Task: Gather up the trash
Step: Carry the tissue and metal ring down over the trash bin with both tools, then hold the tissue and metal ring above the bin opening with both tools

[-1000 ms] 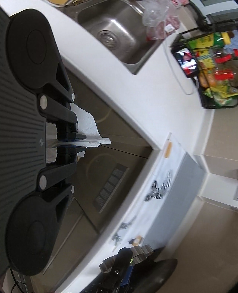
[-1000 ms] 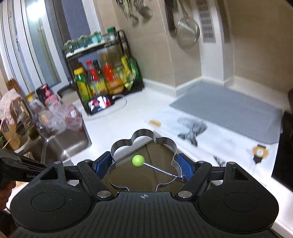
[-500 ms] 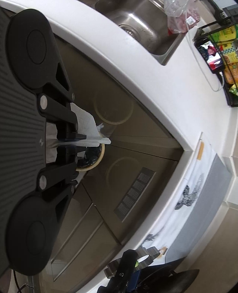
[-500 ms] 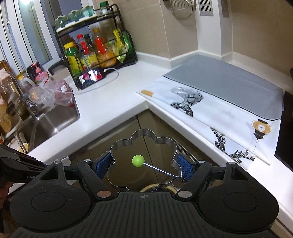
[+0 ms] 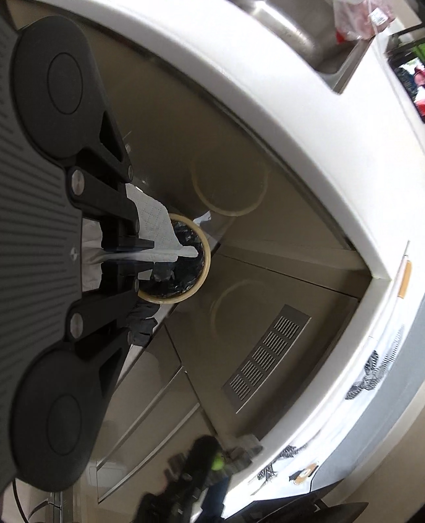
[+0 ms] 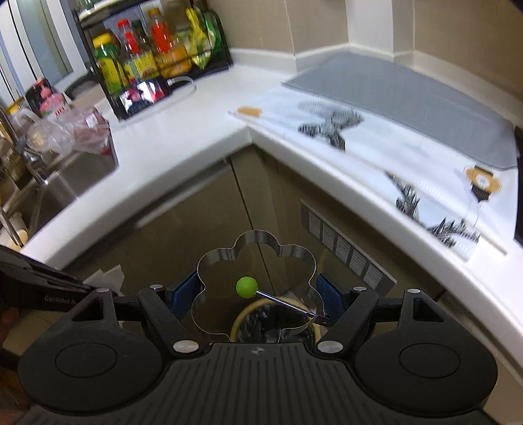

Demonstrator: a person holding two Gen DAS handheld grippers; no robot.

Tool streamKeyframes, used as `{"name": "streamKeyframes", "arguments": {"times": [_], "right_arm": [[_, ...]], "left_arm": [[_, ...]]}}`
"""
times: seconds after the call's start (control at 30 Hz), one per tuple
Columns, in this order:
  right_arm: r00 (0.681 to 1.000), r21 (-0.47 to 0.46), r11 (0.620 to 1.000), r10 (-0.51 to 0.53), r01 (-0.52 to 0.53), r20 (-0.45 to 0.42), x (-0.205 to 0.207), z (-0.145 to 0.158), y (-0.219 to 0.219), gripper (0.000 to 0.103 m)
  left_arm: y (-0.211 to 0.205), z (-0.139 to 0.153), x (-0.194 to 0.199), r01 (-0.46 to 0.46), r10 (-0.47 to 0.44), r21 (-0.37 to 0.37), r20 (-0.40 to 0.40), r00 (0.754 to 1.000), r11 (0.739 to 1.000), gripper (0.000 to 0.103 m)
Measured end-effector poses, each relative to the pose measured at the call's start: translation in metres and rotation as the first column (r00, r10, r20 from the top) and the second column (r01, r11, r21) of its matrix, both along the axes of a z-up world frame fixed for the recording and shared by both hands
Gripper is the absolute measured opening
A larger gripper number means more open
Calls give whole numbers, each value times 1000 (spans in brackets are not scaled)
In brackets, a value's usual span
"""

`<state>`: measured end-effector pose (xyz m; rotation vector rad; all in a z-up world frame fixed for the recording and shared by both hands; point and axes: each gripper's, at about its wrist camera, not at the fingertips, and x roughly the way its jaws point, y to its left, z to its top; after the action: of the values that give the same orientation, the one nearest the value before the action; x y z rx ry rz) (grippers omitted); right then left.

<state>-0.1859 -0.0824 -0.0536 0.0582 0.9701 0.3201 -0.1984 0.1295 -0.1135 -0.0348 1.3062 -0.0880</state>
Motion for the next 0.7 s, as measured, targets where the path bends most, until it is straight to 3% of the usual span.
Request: {"name": "streamKeyframes", "arguments": {"times": [0.7], "right_arm": [[983,-76,993,75,-88,-166,44,-161,25,80]], "left_arm": [[-19,-151,62,36,-31,26,-156,987,999,4]]}}
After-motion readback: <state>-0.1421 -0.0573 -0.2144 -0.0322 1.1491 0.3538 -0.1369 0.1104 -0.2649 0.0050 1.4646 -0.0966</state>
